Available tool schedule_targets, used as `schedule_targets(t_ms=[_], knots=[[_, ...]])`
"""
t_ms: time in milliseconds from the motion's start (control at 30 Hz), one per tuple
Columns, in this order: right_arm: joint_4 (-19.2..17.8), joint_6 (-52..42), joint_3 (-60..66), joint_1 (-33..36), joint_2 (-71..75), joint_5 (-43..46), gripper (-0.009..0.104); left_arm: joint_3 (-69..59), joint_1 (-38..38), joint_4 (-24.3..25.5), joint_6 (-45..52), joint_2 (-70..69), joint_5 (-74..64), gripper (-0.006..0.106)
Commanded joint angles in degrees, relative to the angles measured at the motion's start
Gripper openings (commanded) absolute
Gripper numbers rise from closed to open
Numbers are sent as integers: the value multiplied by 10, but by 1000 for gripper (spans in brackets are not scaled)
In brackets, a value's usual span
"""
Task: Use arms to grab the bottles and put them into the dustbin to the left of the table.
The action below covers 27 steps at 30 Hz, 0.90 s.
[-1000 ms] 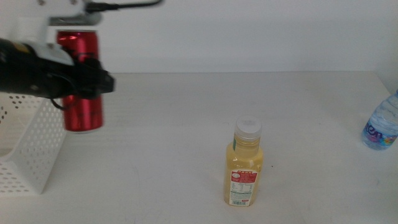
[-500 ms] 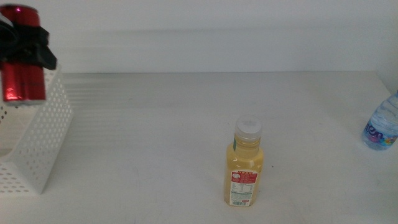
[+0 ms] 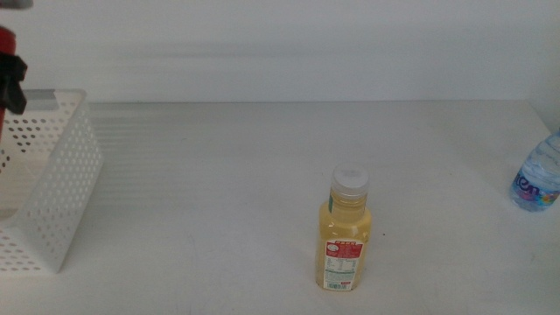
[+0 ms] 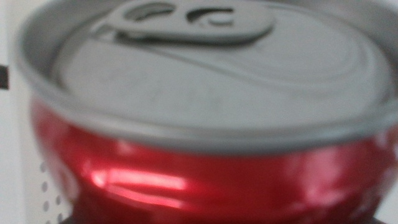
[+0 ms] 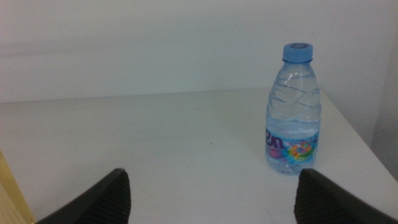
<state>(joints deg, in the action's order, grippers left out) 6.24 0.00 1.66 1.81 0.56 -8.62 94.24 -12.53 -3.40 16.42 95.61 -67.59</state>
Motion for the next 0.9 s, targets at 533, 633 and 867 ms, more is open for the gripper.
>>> schedule_targets(t_ms=[533,633,867], knots=[[-2,-5,-5,-3,16,43,70,23,-61,4,1,101,8,-2],[-2,-5,-5,-3,16,43,70,23,-59,4,2,126,8,-2],[-2,-5,-5,-3,16,43,70,23,-59,-7,2,175,8,-2]])
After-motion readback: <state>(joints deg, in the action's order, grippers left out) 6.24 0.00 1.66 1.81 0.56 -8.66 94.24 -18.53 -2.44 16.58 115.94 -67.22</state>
